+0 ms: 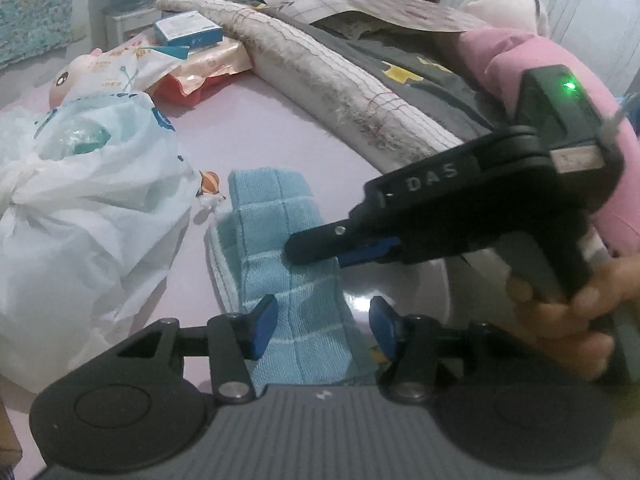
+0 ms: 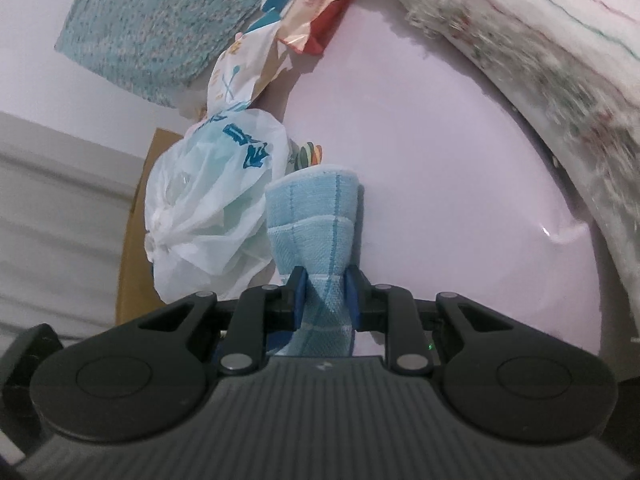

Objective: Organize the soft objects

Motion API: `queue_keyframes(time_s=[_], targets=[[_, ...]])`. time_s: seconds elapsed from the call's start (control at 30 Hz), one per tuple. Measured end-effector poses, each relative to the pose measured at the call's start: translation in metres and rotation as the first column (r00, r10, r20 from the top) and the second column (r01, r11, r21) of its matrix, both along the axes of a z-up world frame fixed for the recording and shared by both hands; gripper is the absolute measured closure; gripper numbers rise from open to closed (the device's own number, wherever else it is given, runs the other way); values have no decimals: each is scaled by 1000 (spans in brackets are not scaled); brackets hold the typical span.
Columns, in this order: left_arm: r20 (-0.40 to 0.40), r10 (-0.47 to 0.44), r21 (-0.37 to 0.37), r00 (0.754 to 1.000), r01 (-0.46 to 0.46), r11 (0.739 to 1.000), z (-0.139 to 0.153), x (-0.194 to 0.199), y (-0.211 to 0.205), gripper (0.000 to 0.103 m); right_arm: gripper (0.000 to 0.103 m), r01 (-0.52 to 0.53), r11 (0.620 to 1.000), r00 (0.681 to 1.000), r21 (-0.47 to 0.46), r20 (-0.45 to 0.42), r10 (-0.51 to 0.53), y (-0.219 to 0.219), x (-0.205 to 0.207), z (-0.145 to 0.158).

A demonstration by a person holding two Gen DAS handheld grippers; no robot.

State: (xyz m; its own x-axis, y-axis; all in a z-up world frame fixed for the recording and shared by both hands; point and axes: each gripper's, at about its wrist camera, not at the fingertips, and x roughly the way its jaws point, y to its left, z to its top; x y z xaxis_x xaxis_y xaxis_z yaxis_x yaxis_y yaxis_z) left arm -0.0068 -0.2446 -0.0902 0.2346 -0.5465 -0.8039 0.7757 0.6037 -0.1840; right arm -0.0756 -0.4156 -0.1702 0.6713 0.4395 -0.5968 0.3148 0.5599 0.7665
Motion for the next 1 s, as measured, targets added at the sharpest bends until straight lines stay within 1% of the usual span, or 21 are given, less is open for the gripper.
queue_keyframes(time_s=[0.03, 0.1, 0.17, 0.27, 0.3, 0.33, 0.4, 0.43, 0.53, 0.57, 0.63, 0.77, 0.87, 0.9, 0.93, 1.0], targets=[[4, -1, 3, 1000, 1, 1000, 0, 0, 0, 45, 83, 4, 1000, 1000, 12, 4, -4, 0, -1, 0], [15, 5, 26, 1000, -5, 1000, -1, 1, -4, 44, 84, 9, 999, 1000, 44, 19, -9, -1, -4, -1], [24, 7, 51, 1000, -8, 999, -3, 0, -7, 44, 84, 8, 998, 999, 67, 37, -10, -2, -4, 2], [18, 8, 73, 1000, -10, 997, -2, 1, -8, 47, 84, -6, 997, 998, 81, 66, 0, -1, -4, 9], [20, 14, 80, 1000, -16, 997, -3, 4, -9, 54, 84, -13, 997, 997, 79, 75, 7, 0, -2, 12], [25, 22, 89, 999, -24, 996, -3, 5, -9, 64, 84, -20, 997, 997, 77, 81, 14, 1, -1, 14], [24, 35, 102, 999, -37, 994, -3, 10, -7, 70, 84, -35, 997, 996, 75, 88, 28, 2, 3, 17], [12, 38, 97, 999, -39, 995, -3, 12, -6, 71, 84, -44, 996, 995, 78, 92, 37, 3, 4, 18], [4, 52, 96, 999, -52, 994, -2, 17, -2, 79, 84, -56, 995, 994, 78, 96, 48, 5, 8, 20], [0, 67, 89, 998, -67, 994, -2, 18, 0, 81, 84, -56, 995, 994, 80, 96, 49, 5, 9, 21], [-19, 92, 59, 996, -91, 994, -1, 22, 6, 85, 82, -57, 995, 994, 84, 99, 49, 4, 10, 22], [-77, 128, -18, 989, -130, 991, 1, 29, 23, 86, 80, -49, 996, 991, 71, 131, 39, -7, 9, 35], [-116, 151, -50, 982, -157, 986, 1, 34, 35, 86, 71, -24, 998, 987, 52, 157, 15, -20, 19, 49], [-133, 161, -61, 978, -170, 984, 0, 36, 40, 87, 67, -20, 999, 987, 43, 161, 13, -23, 24, 53], [-149, 169, -69, 974, -180, 981, -1, 38, 44, 87, 60, -18, 1000, 985, 24, 172, 13, -26, 32, 59], [-189, 183, -90, 965, -203, 975, -3, 43, 52, 87, 51, -10, 1000, 981, -15, 192, 12, -30, 49, 69]])
